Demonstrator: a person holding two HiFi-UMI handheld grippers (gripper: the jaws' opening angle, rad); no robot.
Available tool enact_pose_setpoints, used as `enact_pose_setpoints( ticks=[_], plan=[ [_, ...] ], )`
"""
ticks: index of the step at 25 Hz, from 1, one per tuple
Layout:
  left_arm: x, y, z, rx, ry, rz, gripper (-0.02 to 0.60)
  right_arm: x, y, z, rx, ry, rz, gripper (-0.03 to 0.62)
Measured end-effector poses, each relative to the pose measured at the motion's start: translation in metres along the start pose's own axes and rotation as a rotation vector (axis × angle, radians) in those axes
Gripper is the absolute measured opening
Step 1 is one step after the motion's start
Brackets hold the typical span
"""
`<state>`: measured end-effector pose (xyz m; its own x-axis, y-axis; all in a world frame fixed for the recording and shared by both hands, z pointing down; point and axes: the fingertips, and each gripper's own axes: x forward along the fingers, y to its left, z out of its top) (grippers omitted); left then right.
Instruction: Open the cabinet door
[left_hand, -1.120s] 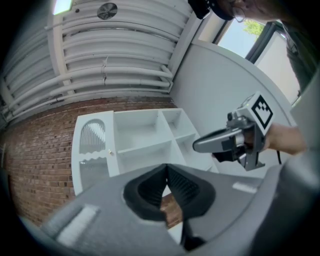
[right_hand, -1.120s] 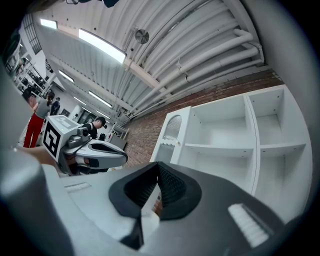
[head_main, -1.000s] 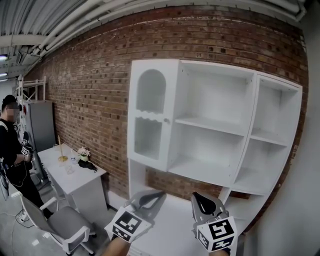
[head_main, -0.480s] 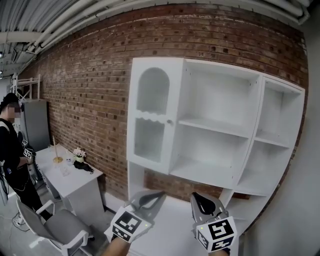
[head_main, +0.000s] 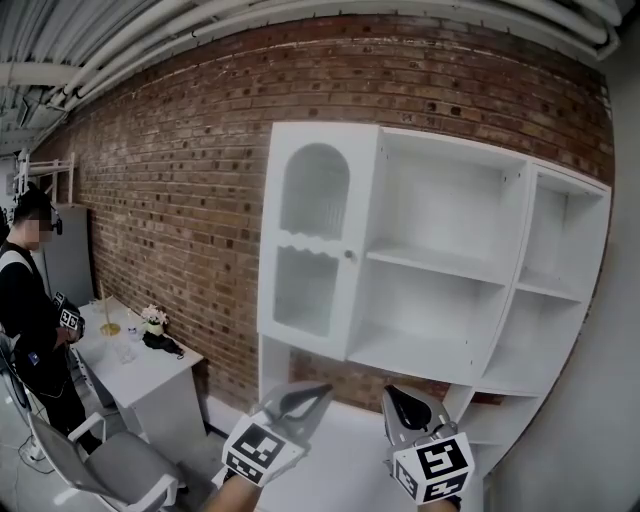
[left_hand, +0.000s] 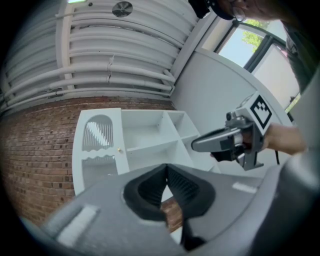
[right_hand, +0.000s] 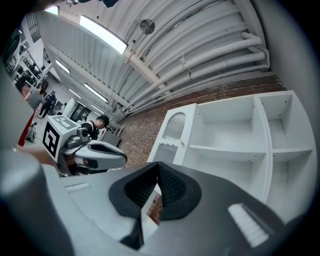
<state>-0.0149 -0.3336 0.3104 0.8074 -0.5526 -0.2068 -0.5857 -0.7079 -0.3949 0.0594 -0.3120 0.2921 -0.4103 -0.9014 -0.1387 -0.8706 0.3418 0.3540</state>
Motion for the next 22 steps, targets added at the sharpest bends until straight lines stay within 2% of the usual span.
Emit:
enact_pose_setpoints(
  ticks=[6, 12, 22],
  plan=[
    [0.006, 0.01, -0.009, -0.009, -0.01, -0.011, 0.0, 0.013, 0.0, -0.005, -0.003, 0.008, -0.01, 0.003],
    [0.028, 0.021, -0.028, -0.026, 0.005, -0.005, 0.0, 0.031, -0.019, -0.022, 0.007, 0.014, -0.007, 0.003],
    [0.08, 0.04, -0.034, 0.015, 0.029, 0.062, 0.0, 0.068, -0.068, -0.031, 0.015, -0.029, 0.058, 0.003]
  ],
)
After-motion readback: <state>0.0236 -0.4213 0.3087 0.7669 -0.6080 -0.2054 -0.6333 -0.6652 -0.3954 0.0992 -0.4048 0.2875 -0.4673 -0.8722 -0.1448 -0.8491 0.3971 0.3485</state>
